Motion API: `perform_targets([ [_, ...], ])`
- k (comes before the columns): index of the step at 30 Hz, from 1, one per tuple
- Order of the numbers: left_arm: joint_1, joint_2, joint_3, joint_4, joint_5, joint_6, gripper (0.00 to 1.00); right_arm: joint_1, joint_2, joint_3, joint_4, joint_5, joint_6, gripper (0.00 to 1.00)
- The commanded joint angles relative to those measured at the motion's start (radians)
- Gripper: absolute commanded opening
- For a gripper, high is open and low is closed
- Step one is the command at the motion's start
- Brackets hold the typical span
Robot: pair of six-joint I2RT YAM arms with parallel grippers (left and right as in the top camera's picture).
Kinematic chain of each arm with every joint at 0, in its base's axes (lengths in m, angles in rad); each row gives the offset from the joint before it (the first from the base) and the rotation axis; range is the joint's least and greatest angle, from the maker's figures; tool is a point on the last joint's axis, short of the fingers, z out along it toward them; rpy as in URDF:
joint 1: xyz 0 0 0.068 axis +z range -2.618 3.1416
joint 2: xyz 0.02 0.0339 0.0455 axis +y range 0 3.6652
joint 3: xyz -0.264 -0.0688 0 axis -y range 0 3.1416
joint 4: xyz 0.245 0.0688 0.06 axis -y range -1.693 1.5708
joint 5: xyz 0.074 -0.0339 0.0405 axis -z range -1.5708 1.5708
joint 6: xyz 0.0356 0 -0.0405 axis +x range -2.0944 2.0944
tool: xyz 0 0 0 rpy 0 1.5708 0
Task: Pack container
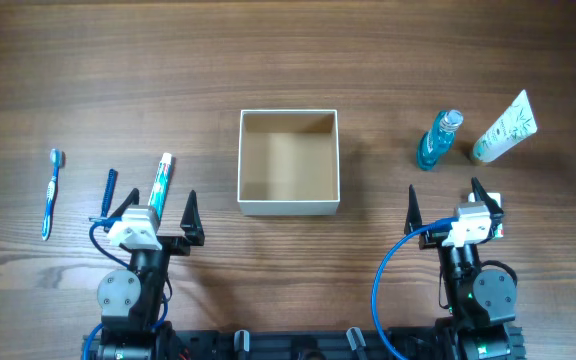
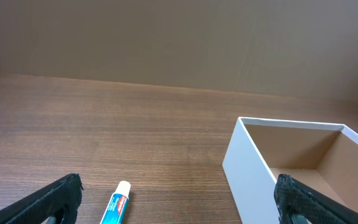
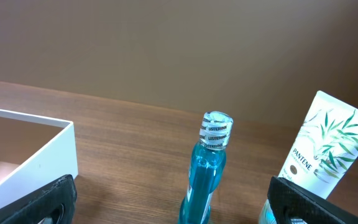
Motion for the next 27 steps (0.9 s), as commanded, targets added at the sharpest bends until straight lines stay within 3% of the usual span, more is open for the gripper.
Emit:
perform_targets([
  [1,0.002,-0.001,-0.012,0.005,-0.011,0.001,1.00,-0.004,0.000,-0.001,0.008,0.017,-0.012,1.00],
  [6,0.002,-0.001,-0.012,0.005,-0.011,0.001,1.00,-0.004,0.000,-0.001,0.008,0.011,-0.010,1.00],
  [9,0.002,-0.001,-0.012,0.005,-0.011,0.001,1.00,-0.004,0.000,-0.001,-0.003,-0.127,-0.009,1.00],
  [14,0.003,-0.001,-0.012,0.005,-0.019,0.001,1.00,-0.004,0.039,-0.001,-0.006,-0.111,0.240,1.00],
  [18,0.002,-0.001,-0.012,0.010,-0.030,-0.018,1.00,-0.004,0.114,0.032,-0.014,-0.107,0.255,1.00],
  [23,0.002,0.005,0.010,-0.018,-0.031,-0.067,1.00,-0.004,0.306,0.237,-0.100,-0.019,0.249,1.00],
  [27,0.002,0.127,0.228,-0.268,-0.068,-0.082,1.00,-0.005,0.569,0.570,-0.302,0.010,0.249,1.00],
])
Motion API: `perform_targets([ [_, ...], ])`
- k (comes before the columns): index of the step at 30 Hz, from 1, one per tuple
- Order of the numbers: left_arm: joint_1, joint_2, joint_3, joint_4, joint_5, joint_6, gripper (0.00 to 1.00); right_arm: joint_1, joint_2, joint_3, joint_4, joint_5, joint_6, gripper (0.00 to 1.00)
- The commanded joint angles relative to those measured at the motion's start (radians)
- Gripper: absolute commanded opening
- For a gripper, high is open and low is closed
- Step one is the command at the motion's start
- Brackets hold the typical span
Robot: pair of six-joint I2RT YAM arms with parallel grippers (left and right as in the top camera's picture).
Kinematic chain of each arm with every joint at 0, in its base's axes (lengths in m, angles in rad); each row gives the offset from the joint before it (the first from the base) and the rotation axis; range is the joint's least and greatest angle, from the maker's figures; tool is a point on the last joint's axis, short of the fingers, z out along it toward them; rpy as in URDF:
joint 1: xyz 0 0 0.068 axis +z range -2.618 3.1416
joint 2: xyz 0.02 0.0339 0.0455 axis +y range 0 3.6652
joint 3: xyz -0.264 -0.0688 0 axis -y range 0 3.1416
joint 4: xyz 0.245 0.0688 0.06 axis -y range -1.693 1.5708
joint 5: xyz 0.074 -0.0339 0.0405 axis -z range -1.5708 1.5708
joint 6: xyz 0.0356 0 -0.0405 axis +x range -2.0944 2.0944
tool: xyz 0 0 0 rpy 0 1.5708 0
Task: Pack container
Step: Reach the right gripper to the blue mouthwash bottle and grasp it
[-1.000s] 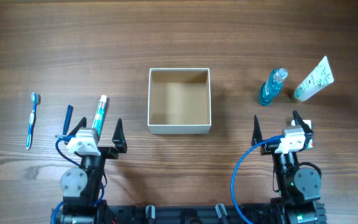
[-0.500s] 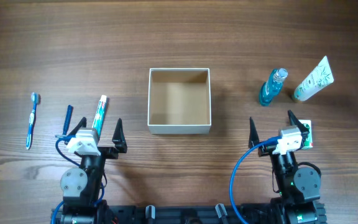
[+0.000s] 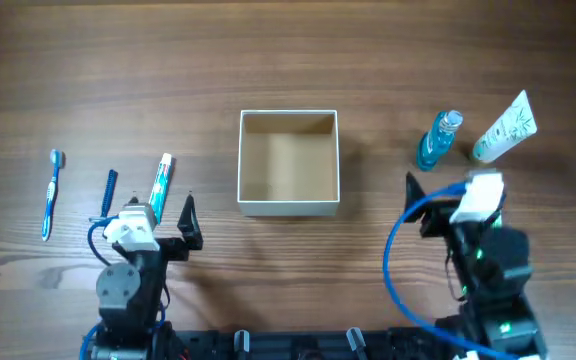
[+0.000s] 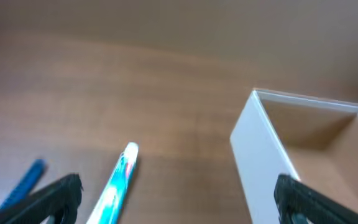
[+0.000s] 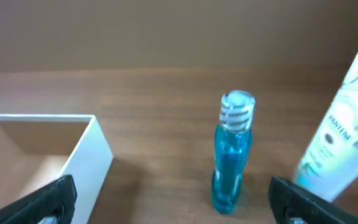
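Note:
A white open box (image 3: 288, 207) stands mid-table with nothing in it. Left of it lie a teal toothpaste tube (image 3: 161, 182), a dark blue stick-like item (image 3: 109, 190) and a blue toothbrush (image 3: 50, 193). My left gripper (image 3: 156, 212) is open just short of the toothpaste's near end; its wrist view shows the tube (image 4: 120, 180) and the box wall (image 4: 260, 149). A blue mouthwash bottle (image 3: 438, 140) and a white Pantene tube (image 3: 503, 128) stand at the right. My right gripper (image 3: 450, 190) is open just in front of the bottle (image 5: 232, 152).
The box wall (image 5: 95, 168) sits at the left of the right wrist view, the Pantene tube (image 5: 340, 124) at its right edge. Bare wood table lies beyond all the items. Blue cables trail from both arms near the front edge.
My right arm has risen and come forward toward the mouthwash bottle, now looking down on it. My left wrist has tilted down, showing more of the toothpaste. Both grippers stay open.

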Motion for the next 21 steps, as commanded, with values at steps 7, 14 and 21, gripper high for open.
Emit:
perform_targets([
  [7,0.003,0.486,0.558,-0.372,-0.032,-0.100,1.00,-0.004,0.498,0.682,-0.555,0.001,0.018,1.00],
  [14,0.003,0.637,0.679,-0.436,0.129,-0.099,1.00,-0.024,0.584,0.749,-0.542,0.055,0.026,0.97],
  [21,0.003,0.708,0.679,-0.443,0.128,-0.099,1.00,-0.140,0.923,0.937,-0.563,0.055,0.073,1.00],
])
